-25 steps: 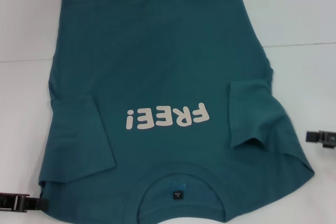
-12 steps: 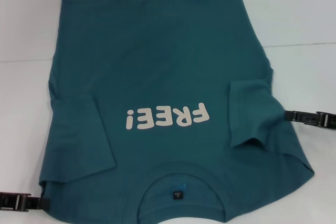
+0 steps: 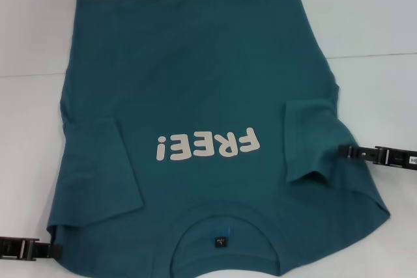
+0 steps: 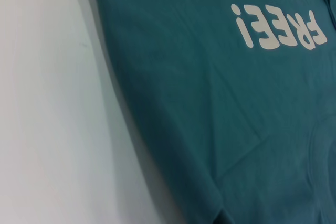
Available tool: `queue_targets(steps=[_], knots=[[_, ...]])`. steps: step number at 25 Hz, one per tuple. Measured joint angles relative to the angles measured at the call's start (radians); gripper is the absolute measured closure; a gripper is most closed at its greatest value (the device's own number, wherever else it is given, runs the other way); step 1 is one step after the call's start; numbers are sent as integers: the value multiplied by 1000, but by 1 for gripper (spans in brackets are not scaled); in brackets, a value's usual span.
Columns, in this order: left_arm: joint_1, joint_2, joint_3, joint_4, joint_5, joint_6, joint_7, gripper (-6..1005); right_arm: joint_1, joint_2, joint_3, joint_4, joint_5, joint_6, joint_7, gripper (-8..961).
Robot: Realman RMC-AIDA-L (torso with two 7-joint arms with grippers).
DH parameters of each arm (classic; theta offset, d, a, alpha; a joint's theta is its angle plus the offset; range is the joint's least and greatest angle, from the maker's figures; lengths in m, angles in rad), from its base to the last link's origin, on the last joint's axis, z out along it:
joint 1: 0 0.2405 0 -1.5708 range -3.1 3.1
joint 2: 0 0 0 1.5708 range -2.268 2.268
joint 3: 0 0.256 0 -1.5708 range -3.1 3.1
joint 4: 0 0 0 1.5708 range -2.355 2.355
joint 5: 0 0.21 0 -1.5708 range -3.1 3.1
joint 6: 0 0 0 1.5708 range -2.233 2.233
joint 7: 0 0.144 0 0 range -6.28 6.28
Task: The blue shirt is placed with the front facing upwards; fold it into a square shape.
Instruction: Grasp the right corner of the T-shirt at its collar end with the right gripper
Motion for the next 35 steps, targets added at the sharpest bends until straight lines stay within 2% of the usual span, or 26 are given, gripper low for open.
queue_targets(steps=[13,22,35], knots=[[-1,2,0,0,0,-2,2,970,5,2,-1,28,0,10,-18,8],[3,1,0,0,0,-1,1,971,-7,2,4,26,0,-58,-29,8],[-1,-4,0,0,-1,-3,-2,971,-62,-28,16,21,16,-202,-32,8]])
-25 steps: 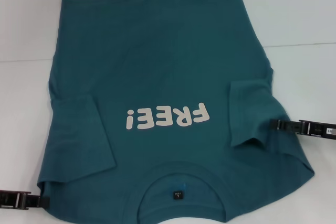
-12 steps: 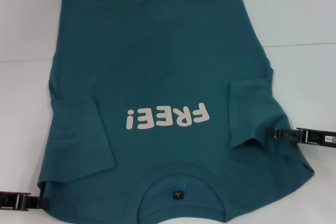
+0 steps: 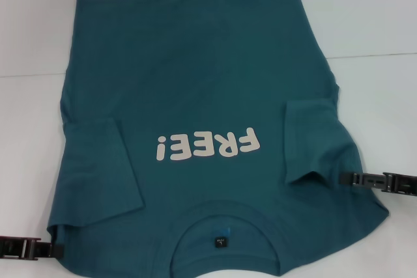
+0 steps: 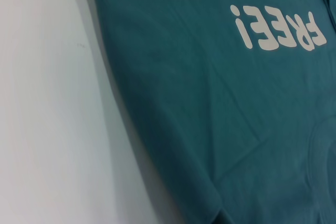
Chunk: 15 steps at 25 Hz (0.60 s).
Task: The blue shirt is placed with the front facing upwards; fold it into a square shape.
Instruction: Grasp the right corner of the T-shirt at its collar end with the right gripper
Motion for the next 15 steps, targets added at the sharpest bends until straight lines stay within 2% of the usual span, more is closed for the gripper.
queue_targets(steps=[8,15], knots=[[1,-1,0,0,-1,0,-1,970,-19,-19,4,0,2,-91,7,9],[6,-2,0,0,-1,0,0,971,-18,-23,27,0,2,-141,8,8]])
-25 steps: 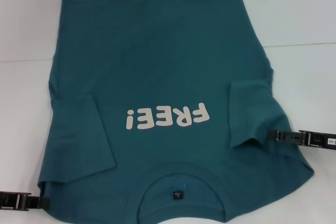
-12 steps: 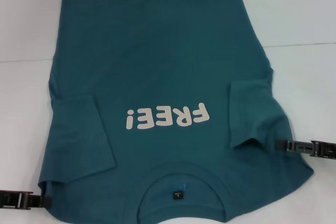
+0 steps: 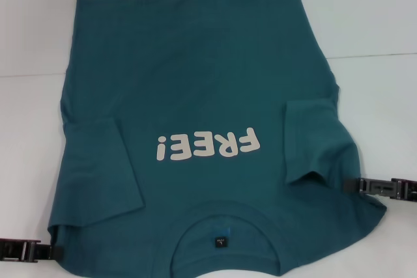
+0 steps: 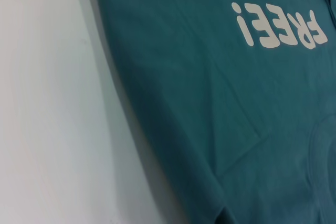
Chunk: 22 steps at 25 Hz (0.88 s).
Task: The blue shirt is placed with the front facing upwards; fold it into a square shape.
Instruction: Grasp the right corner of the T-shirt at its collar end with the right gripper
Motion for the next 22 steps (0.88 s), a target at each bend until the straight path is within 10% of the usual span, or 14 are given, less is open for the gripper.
queue_targets(steps=[22], knots=[[-7,-2,4,-2,0,0,3,970,-68,-26,41,-38,-60,4,72,9]])
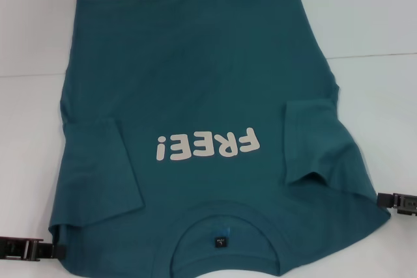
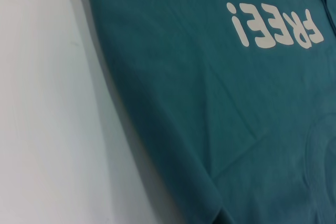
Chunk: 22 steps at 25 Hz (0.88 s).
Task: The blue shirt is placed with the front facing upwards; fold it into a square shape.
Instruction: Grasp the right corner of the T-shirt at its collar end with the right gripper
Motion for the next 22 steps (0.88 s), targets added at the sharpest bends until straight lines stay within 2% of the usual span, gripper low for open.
queue_targets(steps=[22], knots=[[-4,0,-4,0,0,-2,0,971,20,0,-52,-26,-18,-5,64,9]])
